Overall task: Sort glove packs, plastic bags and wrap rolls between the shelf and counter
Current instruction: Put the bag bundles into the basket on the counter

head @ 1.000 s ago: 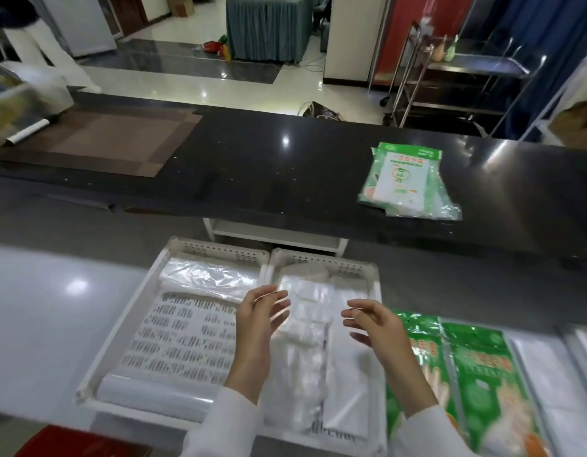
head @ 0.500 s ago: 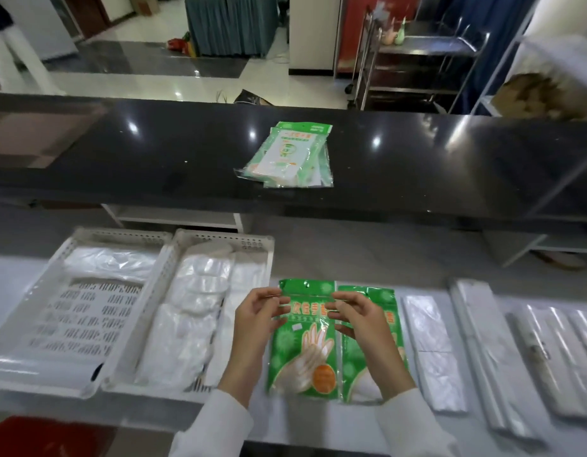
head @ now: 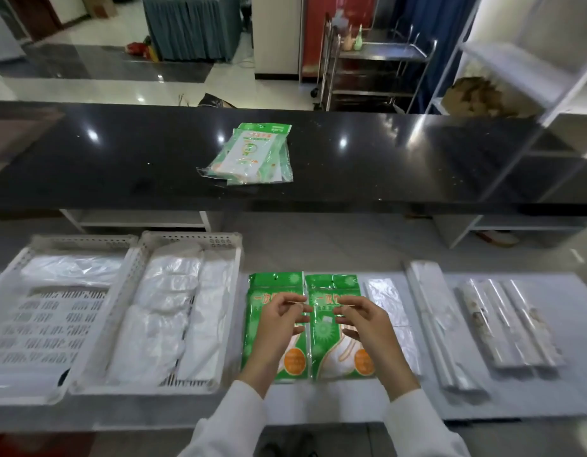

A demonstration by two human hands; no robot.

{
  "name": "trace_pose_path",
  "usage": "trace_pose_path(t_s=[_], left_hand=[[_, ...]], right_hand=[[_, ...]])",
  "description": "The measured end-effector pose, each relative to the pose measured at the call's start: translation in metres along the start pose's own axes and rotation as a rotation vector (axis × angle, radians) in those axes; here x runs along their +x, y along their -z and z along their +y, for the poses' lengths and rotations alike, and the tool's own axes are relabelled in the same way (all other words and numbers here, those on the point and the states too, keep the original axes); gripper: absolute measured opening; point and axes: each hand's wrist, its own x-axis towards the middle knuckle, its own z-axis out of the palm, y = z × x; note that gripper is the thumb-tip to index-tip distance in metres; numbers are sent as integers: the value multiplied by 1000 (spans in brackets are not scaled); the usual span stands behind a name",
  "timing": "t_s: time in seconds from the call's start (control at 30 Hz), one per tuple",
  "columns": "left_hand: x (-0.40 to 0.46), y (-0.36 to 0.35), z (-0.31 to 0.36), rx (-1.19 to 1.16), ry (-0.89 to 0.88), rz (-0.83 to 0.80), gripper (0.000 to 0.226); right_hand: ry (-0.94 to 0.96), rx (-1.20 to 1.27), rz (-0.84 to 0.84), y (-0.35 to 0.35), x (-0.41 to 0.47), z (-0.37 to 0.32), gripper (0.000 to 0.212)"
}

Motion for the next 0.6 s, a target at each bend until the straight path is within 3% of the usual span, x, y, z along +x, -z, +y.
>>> trace_pose_path(t_s=[0.37, 0.6], left_hand=[[-22, -54, -52, 29, 93, -134, 14], [-19, -124, -60, 44, 101, -131, 15]], right_hand=[[4, -31, 199, 87, -24, 35, 17], [9, -27, 198, 159, -1, 41, 18]])
